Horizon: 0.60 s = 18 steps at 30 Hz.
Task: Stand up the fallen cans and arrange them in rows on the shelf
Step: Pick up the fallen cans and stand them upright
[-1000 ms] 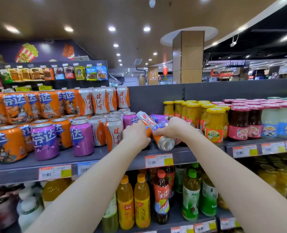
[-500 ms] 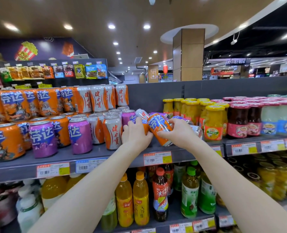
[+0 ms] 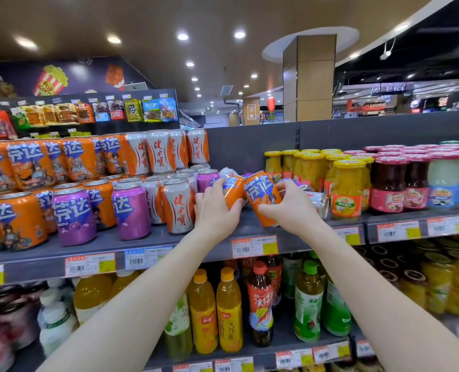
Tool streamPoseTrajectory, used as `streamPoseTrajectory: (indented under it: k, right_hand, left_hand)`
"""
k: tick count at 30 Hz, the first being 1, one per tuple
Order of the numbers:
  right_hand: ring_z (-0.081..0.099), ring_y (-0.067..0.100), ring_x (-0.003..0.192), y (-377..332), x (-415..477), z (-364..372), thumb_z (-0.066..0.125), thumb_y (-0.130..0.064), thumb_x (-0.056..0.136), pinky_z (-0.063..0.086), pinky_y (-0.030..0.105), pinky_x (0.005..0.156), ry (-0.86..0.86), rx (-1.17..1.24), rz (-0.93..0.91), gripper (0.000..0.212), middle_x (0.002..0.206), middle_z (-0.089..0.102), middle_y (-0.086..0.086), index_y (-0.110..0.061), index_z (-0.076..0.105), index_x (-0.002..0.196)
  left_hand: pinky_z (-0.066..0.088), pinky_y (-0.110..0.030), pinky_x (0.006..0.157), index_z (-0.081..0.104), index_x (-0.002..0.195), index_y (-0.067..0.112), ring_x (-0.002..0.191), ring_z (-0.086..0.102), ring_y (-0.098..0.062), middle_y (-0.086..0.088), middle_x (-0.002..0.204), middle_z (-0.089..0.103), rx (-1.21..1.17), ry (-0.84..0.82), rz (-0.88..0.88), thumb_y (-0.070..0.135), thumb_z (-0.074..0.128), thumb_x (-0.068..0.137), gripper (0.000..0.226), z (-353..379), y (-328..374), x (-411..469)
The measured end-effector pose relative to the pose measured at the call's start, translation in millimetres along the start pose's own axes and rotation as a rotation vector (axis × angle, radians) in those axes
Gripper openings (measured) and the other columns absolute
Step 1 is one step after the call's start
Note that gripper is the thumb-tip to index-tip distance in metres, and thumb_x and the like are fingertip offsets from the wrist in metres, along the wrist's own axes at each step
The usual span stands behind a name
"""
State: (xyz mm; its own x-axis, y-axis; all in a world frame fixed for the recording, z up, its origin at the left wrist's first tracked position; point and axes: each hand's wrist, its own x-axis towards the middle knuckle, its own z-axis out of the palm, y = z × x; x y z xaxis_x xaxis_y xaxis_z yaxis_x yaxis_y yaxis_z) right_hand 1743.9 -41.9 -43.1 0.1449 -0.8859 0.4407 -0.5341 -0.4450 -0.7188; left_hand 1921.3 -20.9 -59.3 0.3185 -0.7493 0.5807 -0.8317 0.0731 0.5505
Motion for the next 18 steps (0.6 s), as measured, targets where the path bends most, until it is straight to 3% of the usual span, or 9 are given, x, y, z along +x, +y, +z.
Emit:
streamPoseTrajectory:
  k: [4, 9, 15, 18]
  right_hand:
    - [0.067, 0.015, 0.102, -0.2, -1.4, 4.3, 0.074, -0.045, 0.064, 0.058, 0.041, 0.089, 0.002, 0.024, -0.05, 0.082, 0.117, 0.069, -0.003, -0.022, 0.051, 0.14]
    - [0.067, 0.01, 0.092, -0.5, -0.7, 9.9, 0.081, -0.033, 0.069, 0.058, 0.034, 0.08, 0.018, 0.096, -0.052, 0.061, 0.106, 0.07, -0.006, -0.024, 0.054, 0.123]
    - [0.068, 0.013, 0.096, 2.9, 0.6, 22.2, 0.087, -0.041, 0.063, 0.059, 0.044, 0.087, 0.024, 0.191, -0.008, 0.074, 0.107, 0.067, -0.006, -0.026, 0.047, 0.123]
    - [0.065, 0.01, 0.095, 0.7, 1.1, 22.6, 0.087, -0.038, 0.069, 0.058, 0.039, 0.085, 0.012, 0.181, -0.02, 0.07, 0.107, 0.065, -0.008, -0.026, 0.046, 0.123]
  left_hand:
    - [0.035, -0.046, 0.105, 0.029, 0.157, 0.025, 0.126, 0.044, -0.038, -0.015, 0.138, 0.054, -0.016, -0.016, 0.003, 0.047, 0.056, 0.096, 0.07, -1.6, -0.2, 0.1]
    - [0.043, -0.046, 0.102, 0.018, 0.158, 0.035, 0.12, 0.054, -0.035, -0.015, 0.134, 0.055, -0.081, -0.01, 0.026, 0.045, 0.058, 0.096, 0.075, -4.2, -1.0, -4.5]
    - [0.041, -0.031, 0.09, 0.004, 0.161, 0.035, 0.107, 0.05, -0.019, -0.017, 0.138, 0.045, -0.211, -0.004, 0.023, 0.033, 0.062, 0.099, 0.085, -13.4, 3.0, -15.6]
    - [0.04, -0.03, 0.091, 0.001, 0.161, 0.033, 0.122, 0.05, -0.025, -0.016, 0.144, 0.039, -0.234, 0.0, -0.003, 0.032, 0.063, 0.098, 0.088, -17.7, 2.8, -17.0]
